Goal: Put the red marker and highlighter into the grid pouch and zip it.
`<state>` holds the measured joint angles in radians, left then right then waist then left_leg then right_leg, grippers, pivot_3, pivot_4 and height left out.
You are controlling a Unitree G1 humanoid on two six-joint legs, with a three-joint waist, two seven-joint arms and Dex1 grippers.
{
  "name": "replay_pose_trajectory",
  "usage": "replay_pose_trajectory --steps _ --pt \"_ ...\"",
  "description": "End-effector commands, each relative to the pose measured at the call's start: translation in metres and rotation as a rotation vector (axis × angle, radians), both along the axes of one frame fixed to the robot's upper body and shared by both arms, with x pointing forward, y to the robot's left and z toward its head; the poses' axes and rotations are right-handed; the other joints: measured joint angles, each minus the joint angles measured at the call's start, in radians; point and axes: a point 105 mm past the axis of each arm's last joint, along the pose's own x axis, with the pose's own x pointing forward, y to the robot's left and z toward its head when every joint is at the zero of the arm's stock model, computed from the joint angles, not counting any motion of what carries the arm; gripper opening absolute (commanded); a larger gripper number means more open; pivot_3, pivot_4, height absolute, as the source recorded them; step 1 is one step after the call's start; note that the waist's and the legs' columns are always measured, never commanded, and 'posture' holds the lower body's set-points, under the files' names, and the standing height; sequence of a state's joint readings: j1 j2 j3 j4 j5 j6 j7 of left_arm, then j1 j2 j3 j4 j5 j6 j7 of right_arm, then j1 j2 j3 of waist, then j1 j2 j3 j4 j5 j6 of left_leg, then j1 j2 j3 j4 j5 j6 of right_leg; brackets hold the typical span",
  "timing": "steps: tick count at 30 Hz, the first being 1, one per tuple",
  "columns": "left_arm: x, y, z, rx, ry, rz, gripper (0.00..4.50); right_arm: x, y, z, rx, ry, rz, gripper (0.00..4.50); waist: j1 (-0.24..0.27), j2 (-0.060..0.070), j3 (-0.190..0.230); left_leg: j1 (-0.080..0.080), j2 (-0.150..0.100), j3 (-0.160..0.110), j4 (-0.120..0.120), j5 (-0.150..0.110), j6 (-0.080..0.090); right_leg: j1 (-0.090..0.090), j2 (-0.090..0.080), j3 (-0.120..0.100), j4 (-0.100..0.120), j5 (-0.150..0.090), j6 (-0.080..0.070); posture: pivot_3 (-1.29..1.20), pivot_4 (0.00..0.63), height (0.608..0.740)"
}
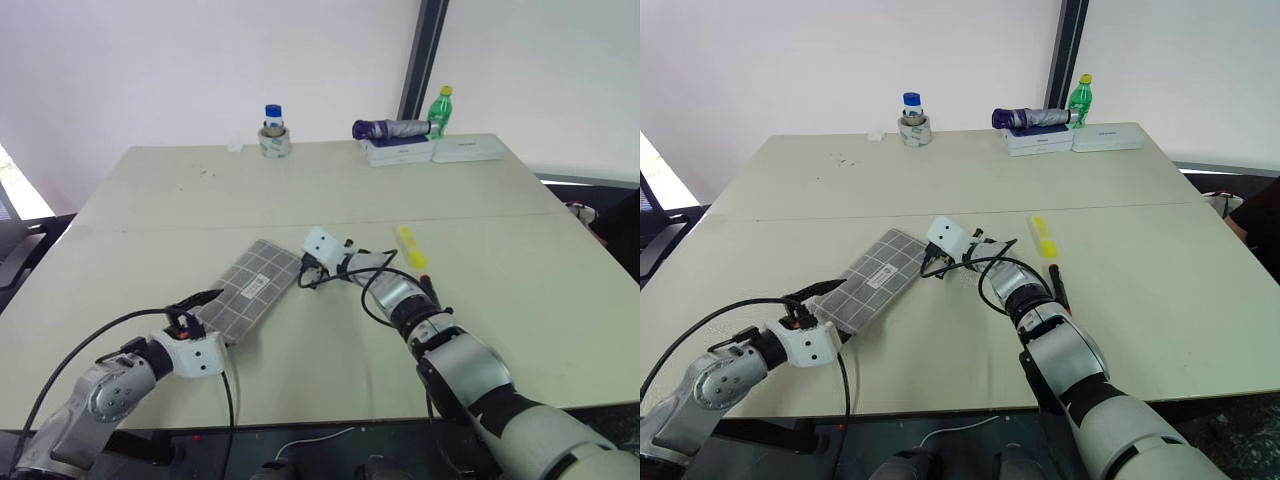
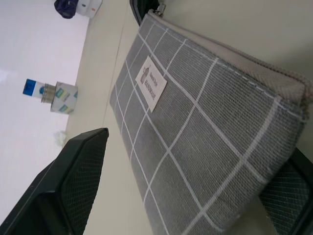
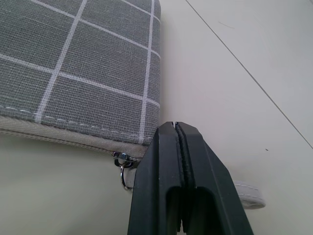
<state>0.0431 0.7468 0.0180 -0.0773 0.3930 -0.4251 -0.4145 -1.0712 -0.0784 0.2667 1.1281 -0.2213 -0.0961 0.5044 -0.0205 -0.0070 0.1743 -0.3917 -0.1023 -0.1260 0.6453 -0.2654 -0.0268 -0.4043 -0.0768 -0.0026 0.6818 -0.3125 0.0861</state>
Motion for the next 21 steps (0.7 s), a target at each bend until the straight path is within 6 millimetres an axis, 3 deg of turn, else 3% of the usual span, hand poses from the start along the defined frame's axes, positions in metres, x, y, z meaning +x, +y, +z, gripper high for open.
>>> replay_pose_trajectory --steps 1,8,14,18,21 --pt "-0.003 -0.005 -0.001 -0.003 0.009 -0.041 3.62 -0.001 0.008 0.009 0.024 -0.029 0.027 0.00 0.000 0.000 0.000 0.000 0.000 0.000 0.000 0.000 0.000 0.000 0.000 0.000 0.000 0.000 0.000 0.00 0.150 0.740" --pt "-0.009 -0.011 0.004 -0.035 -0.006 -0.087 0.07 -0.002 0.007 0.007 0.015 -0.027 0.032 0.00 0.000 0.000 0.000 0.000 0.000 0.000 0.000 0.000 0.000 0.000 0.000 0.000 0.000 0.000 0.000 0.00 0.150 0.740" --pt "-0.009 -0.012 0.008 -0.090 -0.002 -0.068 0.02 0.001 0.004 0.014 0.014 -0.064 0.022 0.00 0.000 0.000 0.000 0.000 0.000 0.000 0.000 0.000 0.000 -0.001 0.000 0.000 0.000 0.000 0.000 0.00 0.150 0.740" --pt "-0.001 -0.012 0.030 -0.306 -0.009 0.032 0.02 0.011 -0.013 0.054 0.118 -0.135 -0.011 0.00 0.004 0.000 0.000 -0.001 0.000 0.000 0.001 0.000 0.000 -0.001 0.000 0.000 0.000 0.000 0.000 0.00 0.150 0.740" --pt "-0.002 -0.021 0.043 -0.392 -0.024 0.031 0.00 0.008 -0.029 0.089 0.231 -0.176 -0.008 0.84 0.003 0.000 0.000 -0.002 0.000 0.000 0.001 0.000 0.000 -0.001 0.000 0.000 0.000 0.000 0.000 0.00 0.150 0.740"
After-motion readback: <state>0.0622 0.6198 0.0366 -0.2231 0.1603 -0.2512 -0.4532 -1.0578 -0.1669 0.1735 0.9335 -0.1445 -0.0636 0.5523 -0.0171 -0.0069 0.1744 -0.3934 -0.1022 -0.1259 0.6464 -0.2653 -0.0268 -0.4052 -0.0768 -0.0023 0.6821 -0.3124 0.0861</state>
